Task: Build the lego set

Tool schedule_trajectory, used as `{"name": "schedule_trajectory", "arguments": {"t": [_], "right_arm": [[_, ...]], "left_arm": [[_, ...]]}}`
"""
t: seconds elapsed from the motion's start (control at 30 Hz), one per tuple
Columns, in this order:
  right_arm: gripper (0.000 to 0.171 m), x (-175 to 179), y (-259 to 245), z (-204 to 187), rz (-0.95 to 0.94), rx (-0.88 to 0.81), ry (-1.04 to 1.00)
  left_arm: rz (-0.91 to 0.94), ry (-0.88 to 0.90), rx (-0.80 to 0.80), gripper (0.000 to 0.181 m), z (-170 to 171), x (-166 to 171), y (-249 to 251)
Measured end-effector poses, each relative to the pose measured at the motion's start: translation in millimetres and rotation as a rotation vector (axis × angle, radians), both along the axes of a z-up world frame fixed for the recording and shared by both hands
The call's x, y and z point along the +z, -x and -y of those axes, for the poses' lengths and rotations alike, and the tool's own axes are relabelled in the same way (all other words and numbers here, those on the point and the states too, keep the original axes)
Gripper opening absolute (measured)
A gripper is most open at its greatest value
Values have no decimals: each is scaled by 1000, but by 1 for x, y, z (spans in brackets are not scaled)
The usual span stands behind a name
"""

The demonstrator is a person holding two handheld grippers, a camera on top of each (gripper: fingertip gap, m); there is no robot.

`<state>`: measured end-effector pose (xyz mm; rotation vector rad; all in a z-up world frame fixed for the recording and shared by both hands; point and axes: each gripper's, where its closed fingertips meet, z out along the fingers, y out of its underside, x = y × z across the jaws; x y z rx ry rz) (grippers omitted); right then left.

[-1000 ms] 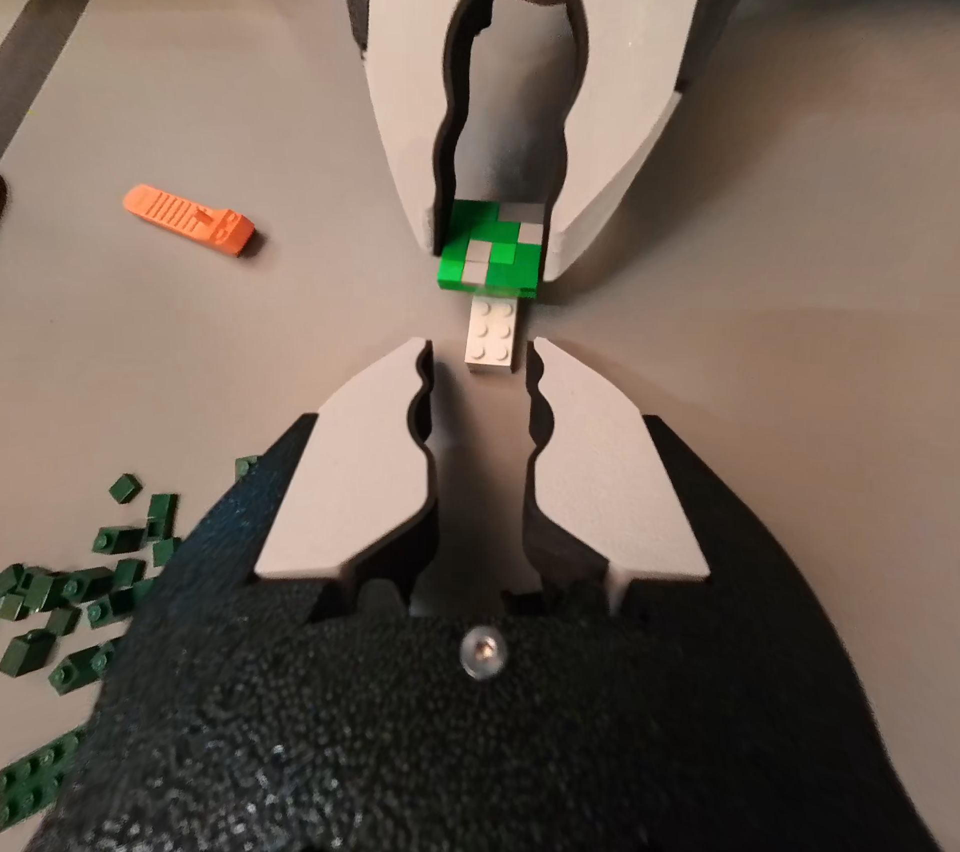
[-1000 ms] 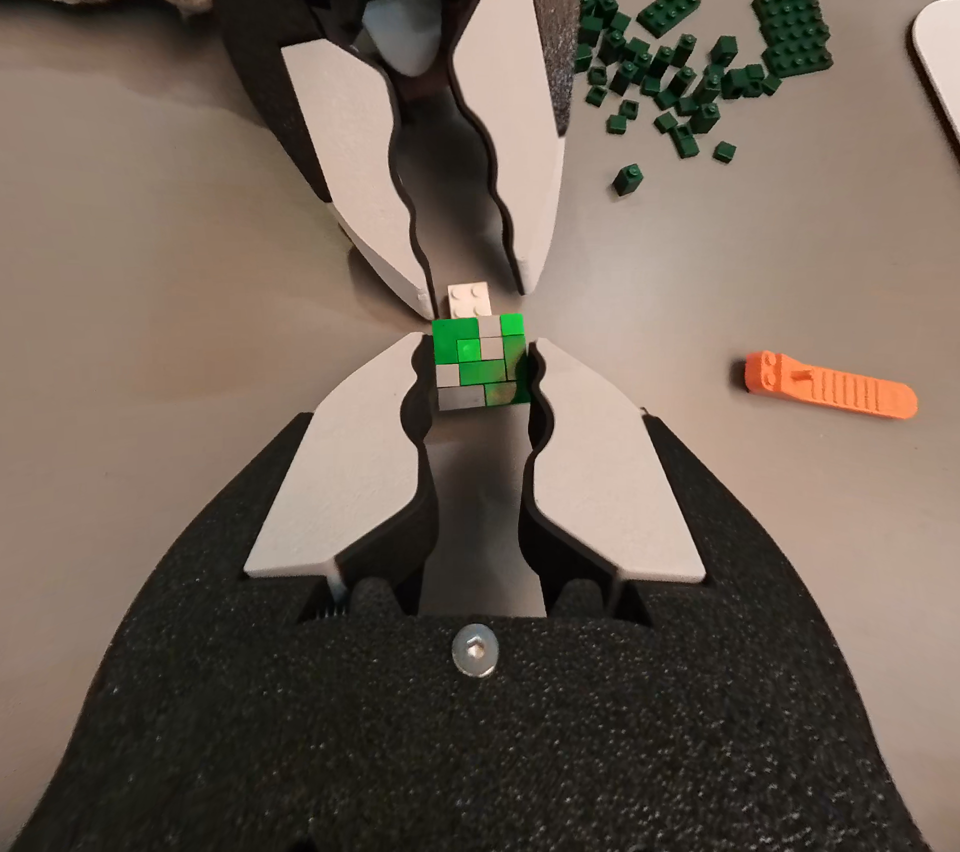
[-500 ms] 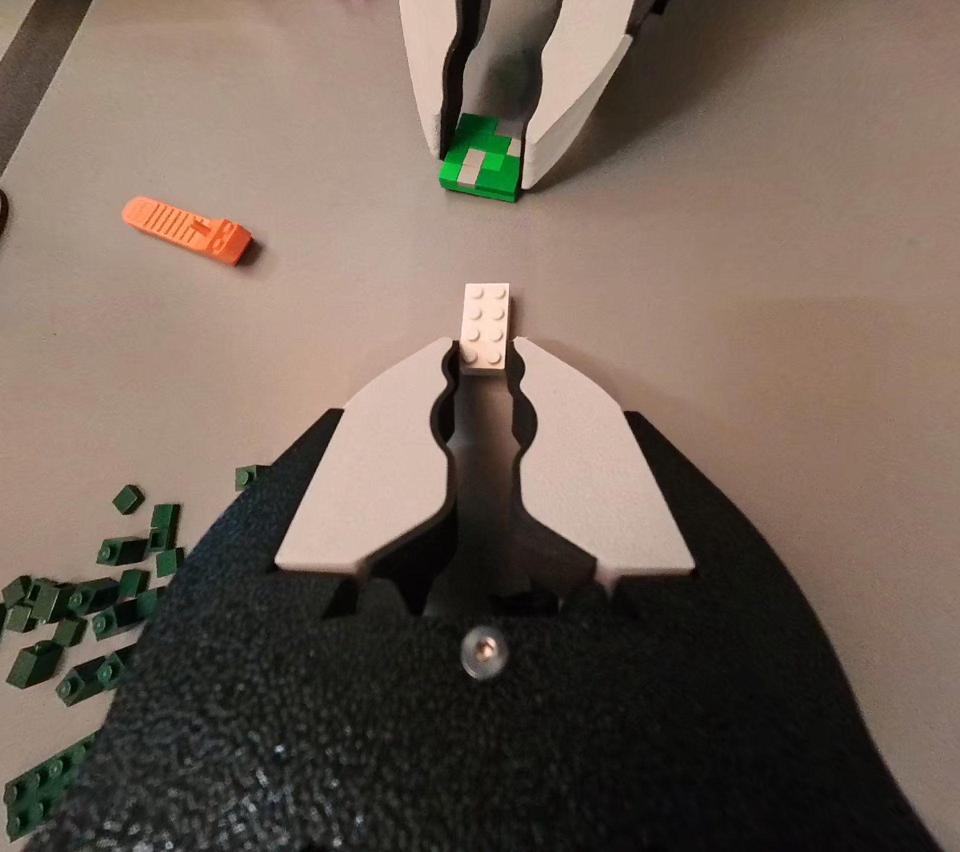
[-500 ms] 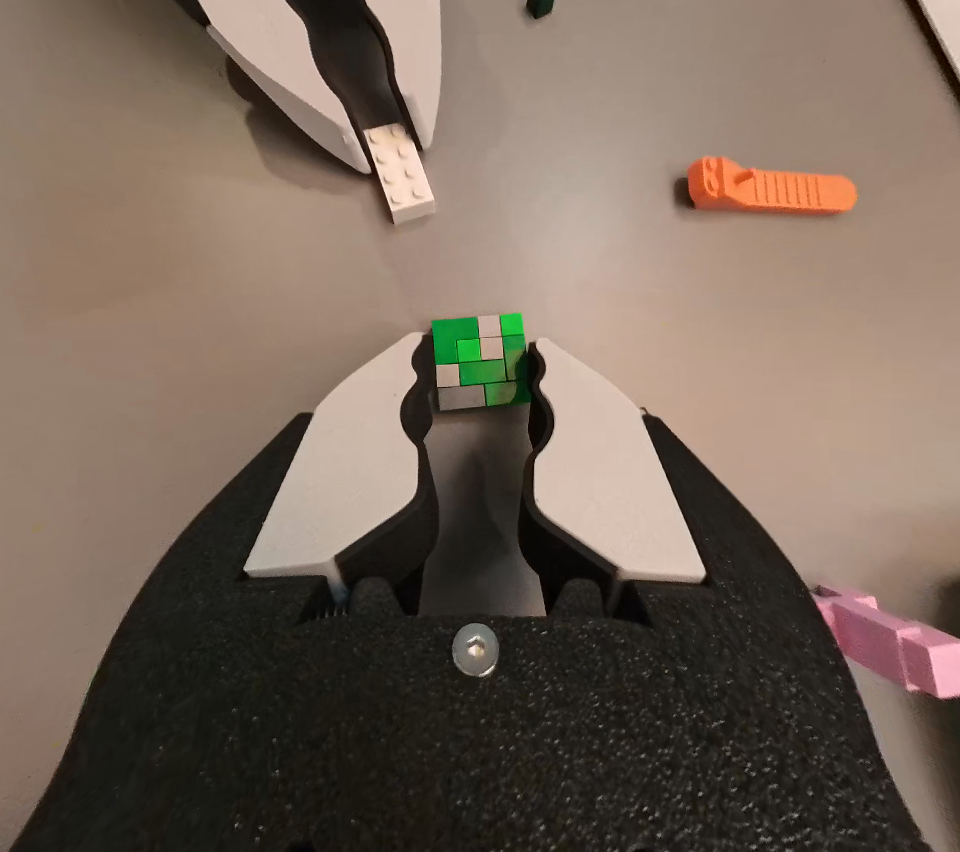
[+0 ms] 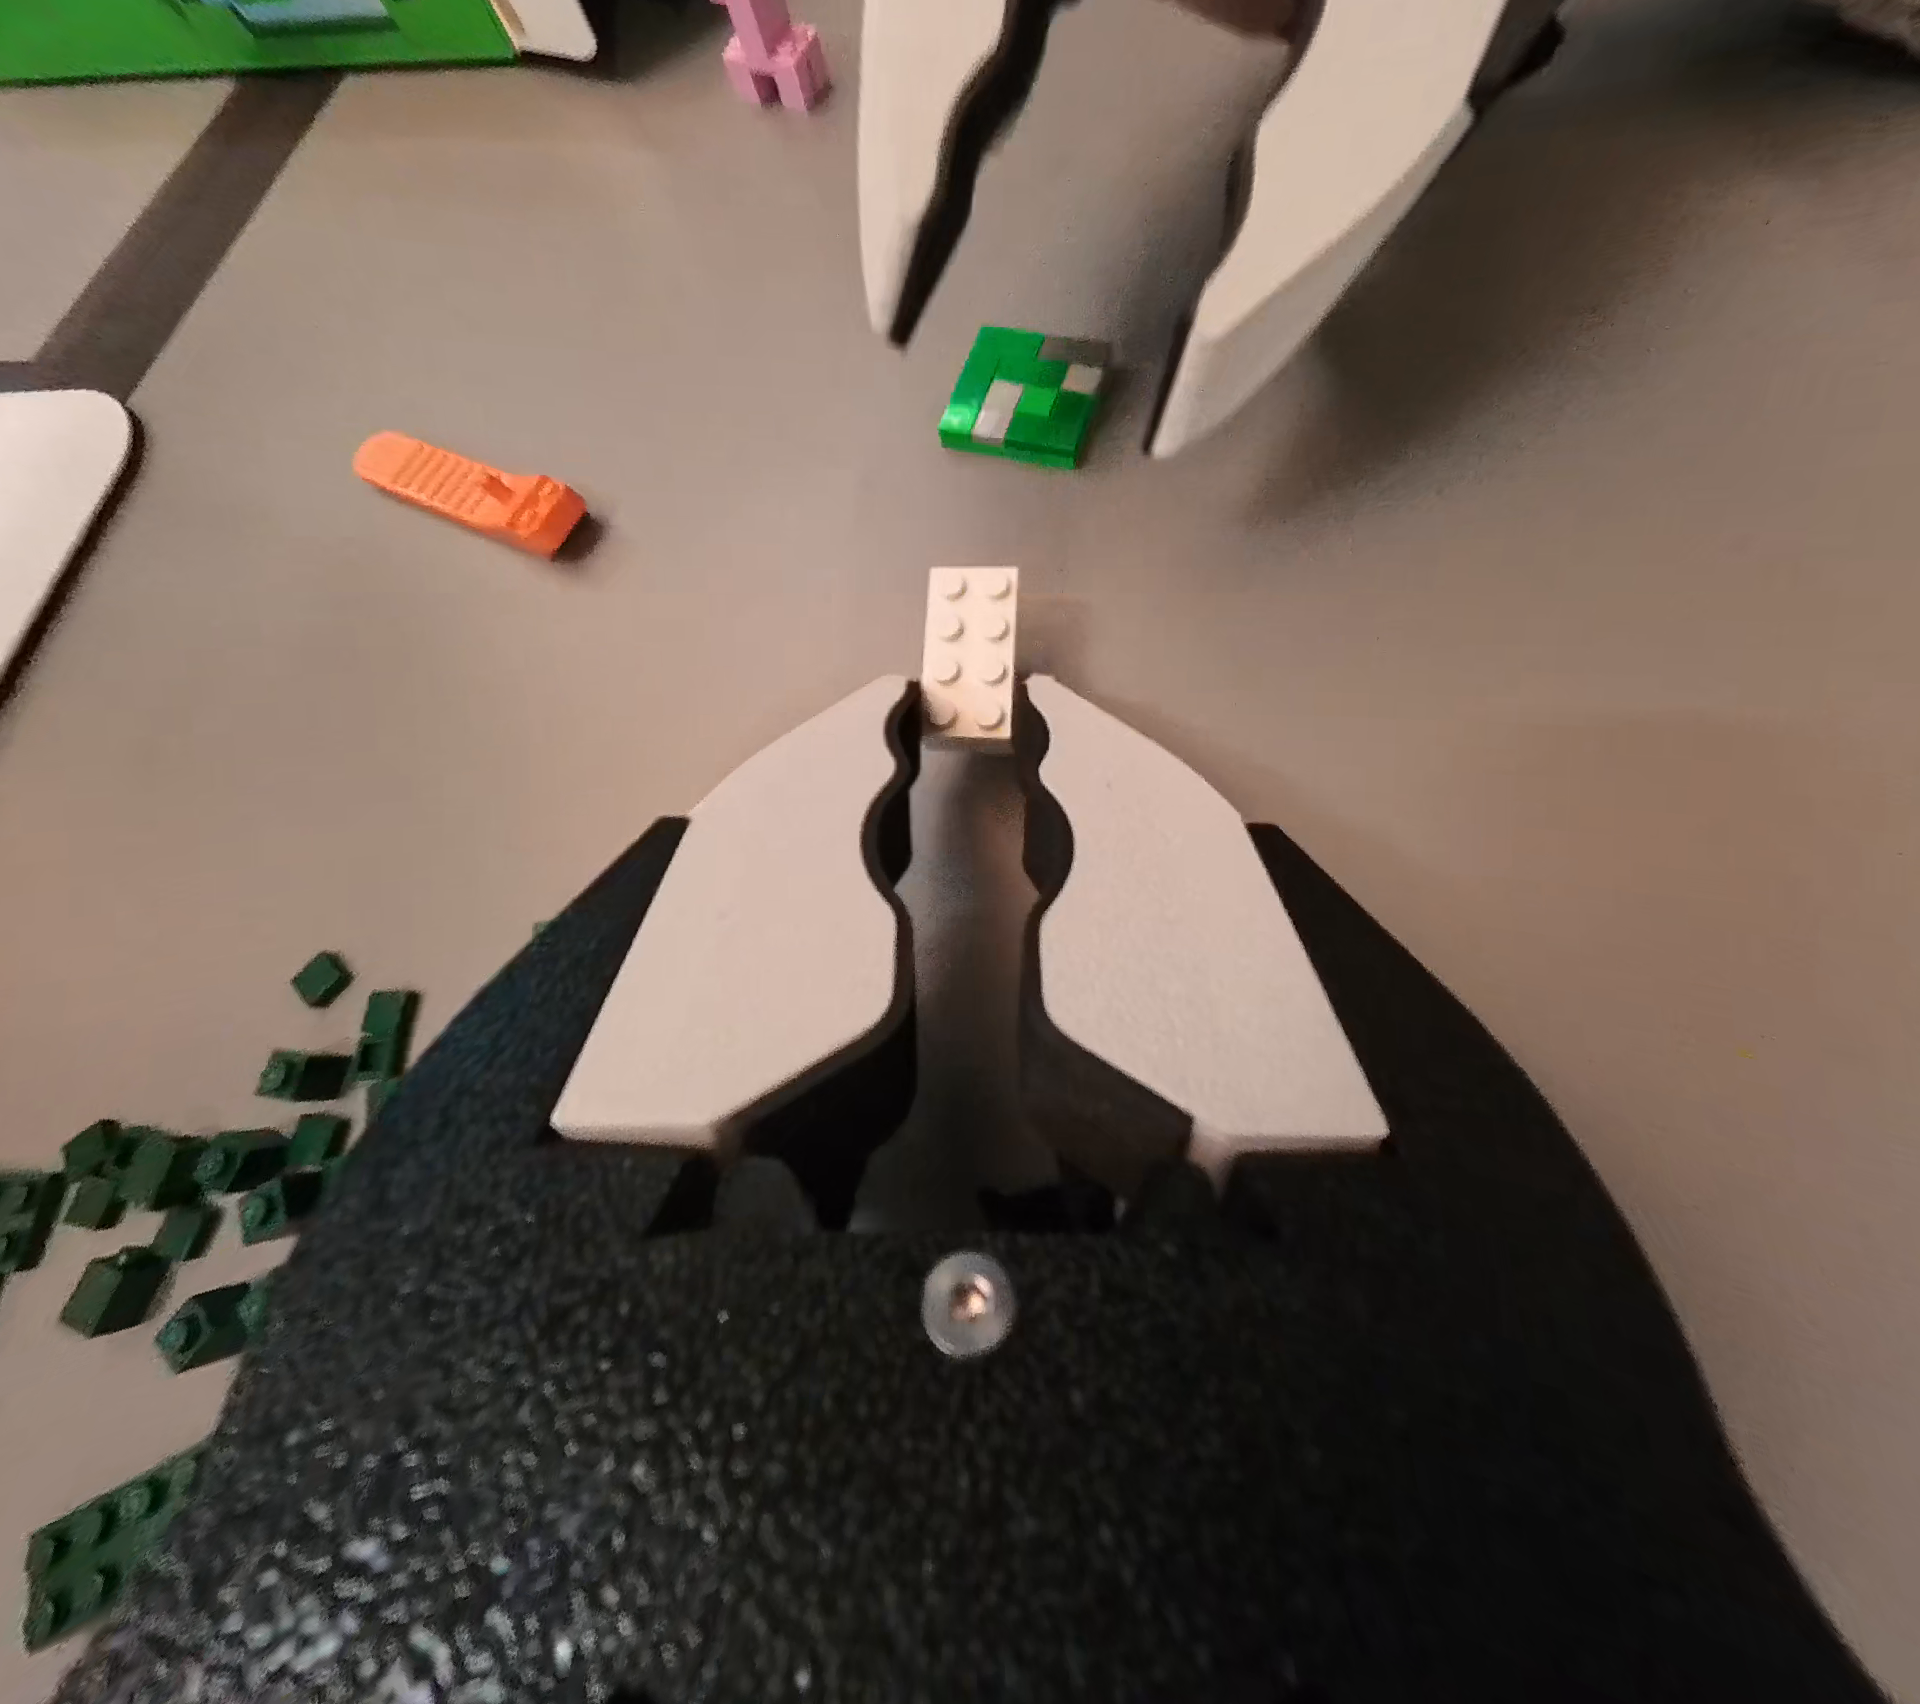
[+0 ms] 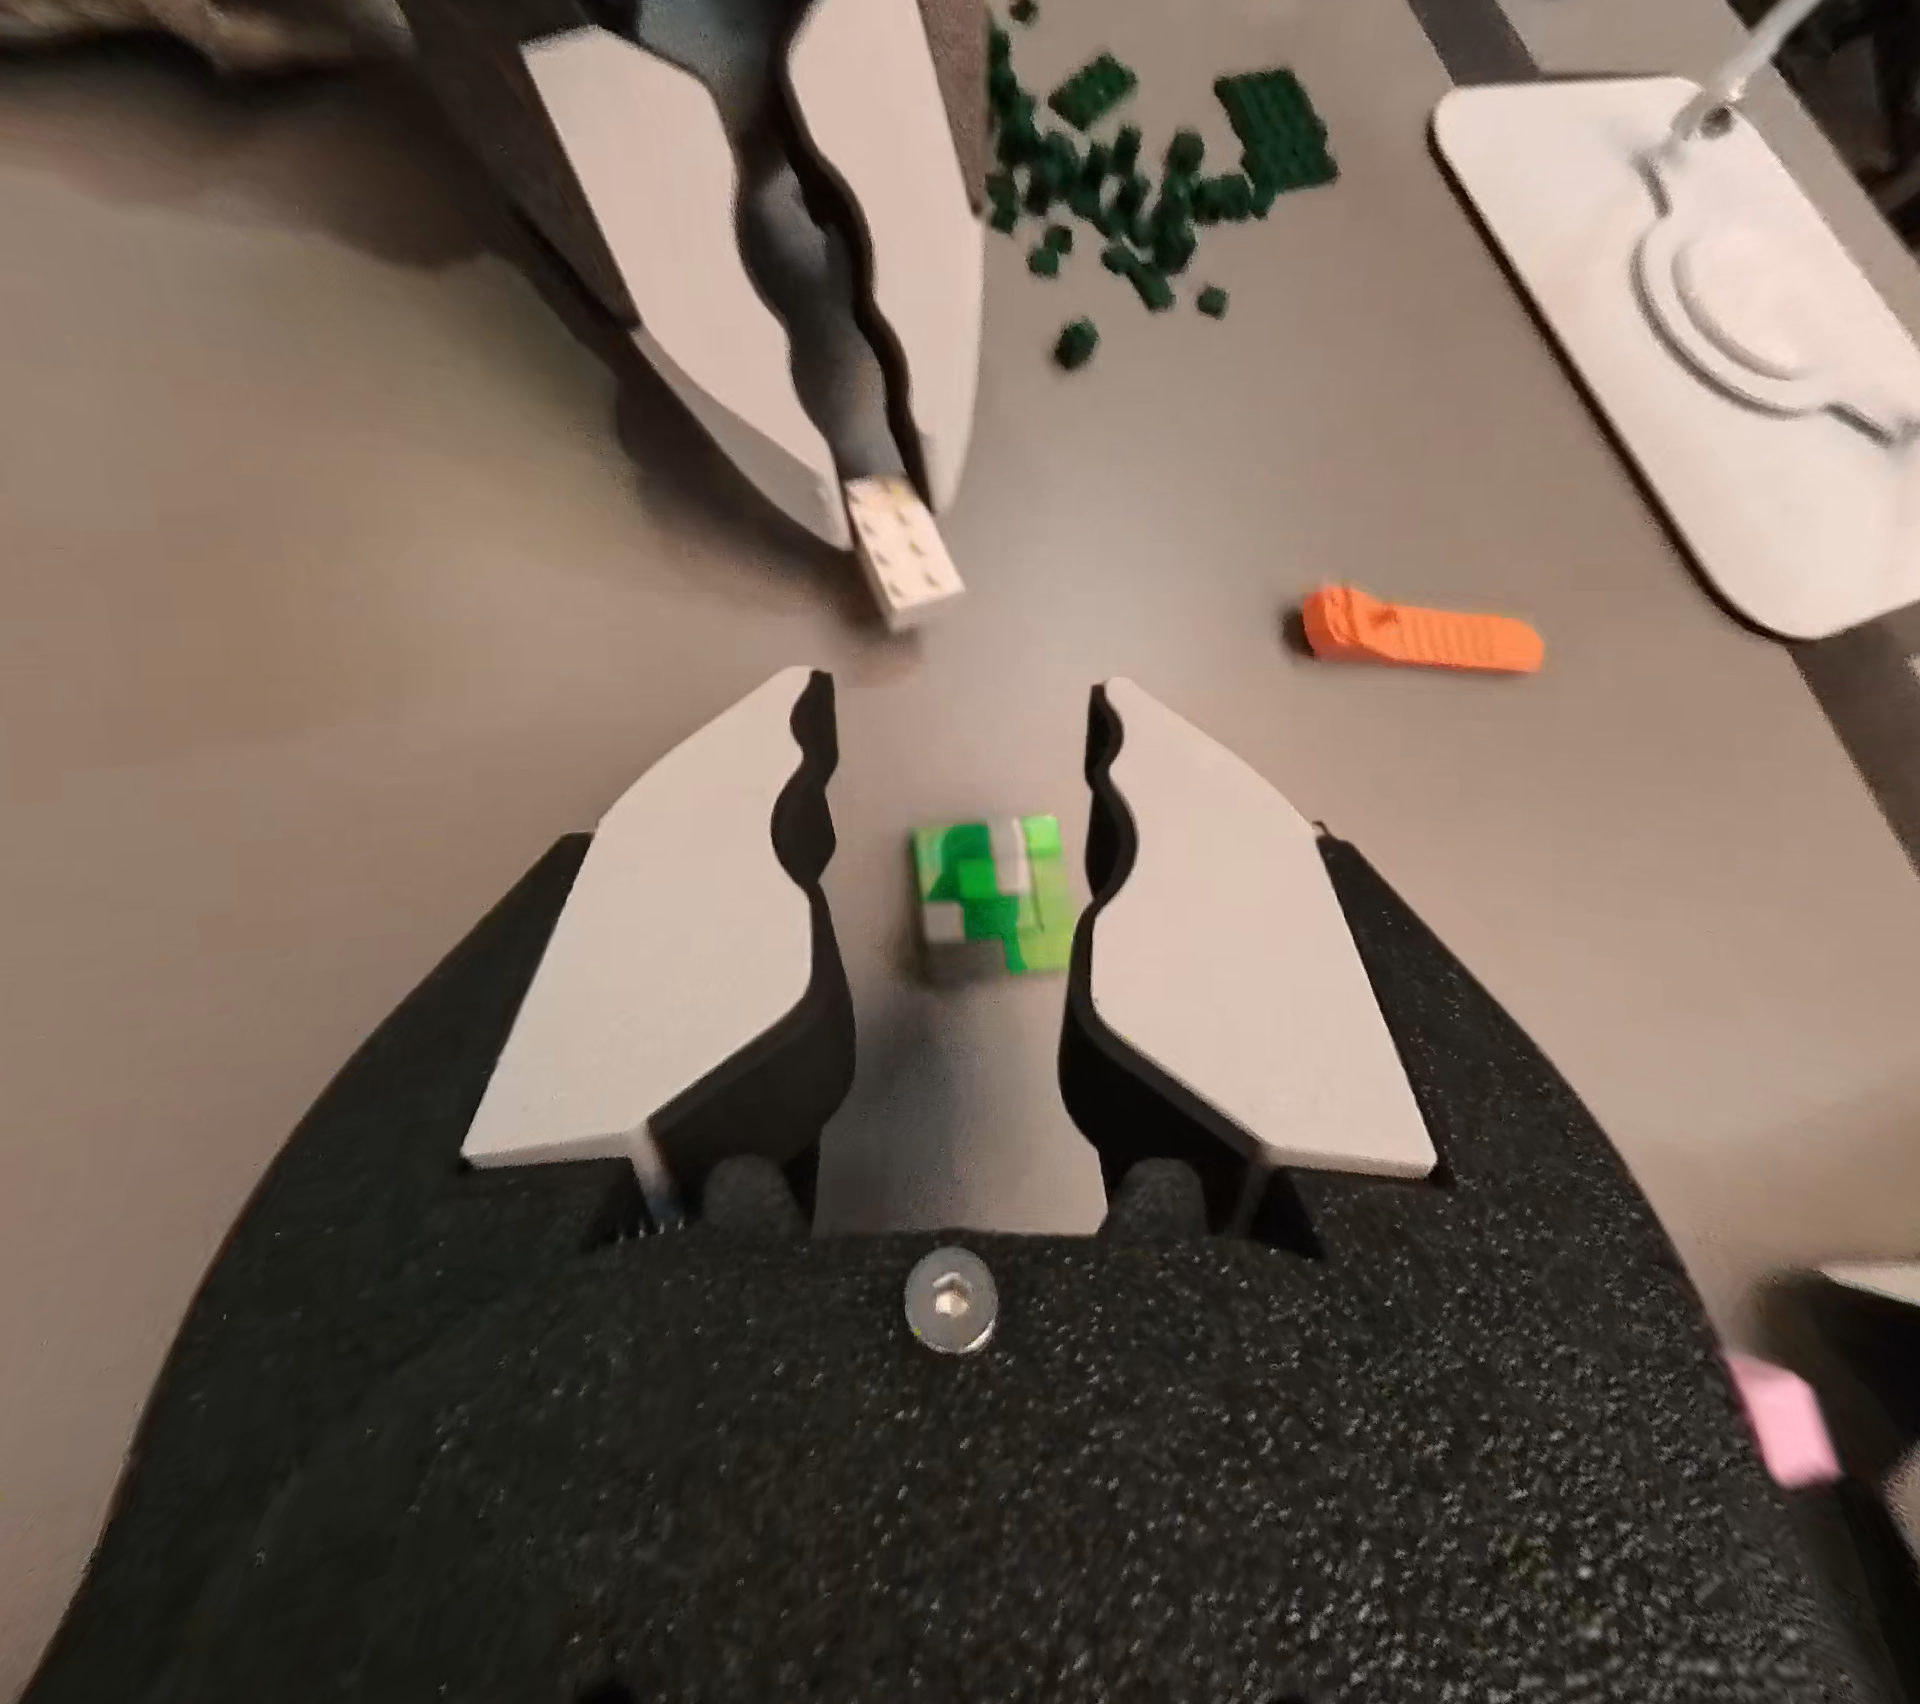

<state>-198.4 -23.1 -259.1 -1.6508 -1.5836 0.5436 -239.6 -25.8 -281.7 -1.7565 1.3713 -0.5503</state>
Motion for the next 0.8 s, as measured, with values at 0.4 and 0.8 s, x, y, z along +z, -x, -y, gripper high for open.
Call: {"name": "schedule_trajectory", "arguments": {"t": [0.4, 0.8], "right_arm": [[22, -6, 28, 29, -83, 119, 117], [17, 58, 31, 12, -559, 26, 293]], "left_arm": [[122, 1, -186, 16, 27, 17, -11], [586, 78, -29, 48, 9, 75, -14]]}}
